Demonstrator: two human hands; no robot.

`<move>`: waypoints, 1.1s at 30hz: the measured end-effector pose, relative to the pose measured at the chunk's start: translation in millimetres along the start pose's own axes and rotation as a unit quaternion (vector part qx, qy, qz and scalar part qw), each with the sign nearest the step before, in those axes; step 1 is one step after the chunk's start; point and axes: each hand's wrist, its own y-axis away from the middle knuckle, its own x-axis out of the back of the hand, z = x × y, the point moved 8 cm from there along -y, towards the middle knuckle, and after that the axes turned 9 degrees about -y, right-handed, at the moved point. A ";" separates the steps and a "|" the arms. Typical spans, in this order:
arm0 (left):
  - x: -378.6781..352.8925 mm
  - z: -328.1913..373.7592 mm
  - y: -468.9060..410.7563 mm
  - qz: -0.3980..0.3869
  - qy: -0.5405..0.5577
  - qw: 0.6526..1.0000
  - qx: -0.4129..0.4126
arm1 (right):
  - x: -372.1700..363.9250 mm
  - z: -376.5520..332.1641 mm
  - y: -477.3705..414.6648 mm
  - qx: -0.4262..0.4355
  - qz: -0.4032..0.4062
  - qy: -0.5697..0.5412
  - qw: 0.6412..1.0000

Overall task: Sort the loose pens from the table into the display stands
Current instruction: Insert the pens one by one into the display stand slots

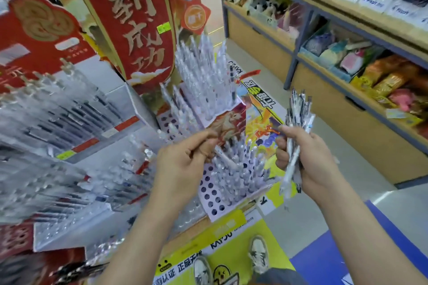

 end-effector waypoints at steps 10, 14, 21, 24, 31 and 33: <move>-37.3 -23.2 5.7 -0.055 -0.030 0.998 0.002 | -11.5 8.3 -9.3 -0.041 -0.041 0.026 0.998; -33.6 -19.2 5.2 -0.025 -0.023 0.999 -0.022 | -8.9 5.6 -9.1 -0.020 -0.044 0.030 0.998; 13.1 31.3 3.5 0.123 0.027 0.986 -0.111 | 0.2 -7.5 -9.7 0.010 -0.026 0.014 1.000; -6.5 34.0 -1.9 0.097 -0.042 0.983 -0.149 | -0.9 -6.4 -9.5 0.008 -0.032 0.018 0.999; -64.8 4.0 -7.7 -0.019 -0.094 0.983 -0.154 | 1.0 -0.9 -8.2 -0.001 -0.039 0.016 0.999; -69.4 2.9 -10.6 -0.033 -0.094 0.983 -0.152 | 2.7 -0.6 -8.0 -0.003 -0.038 0.020 0.999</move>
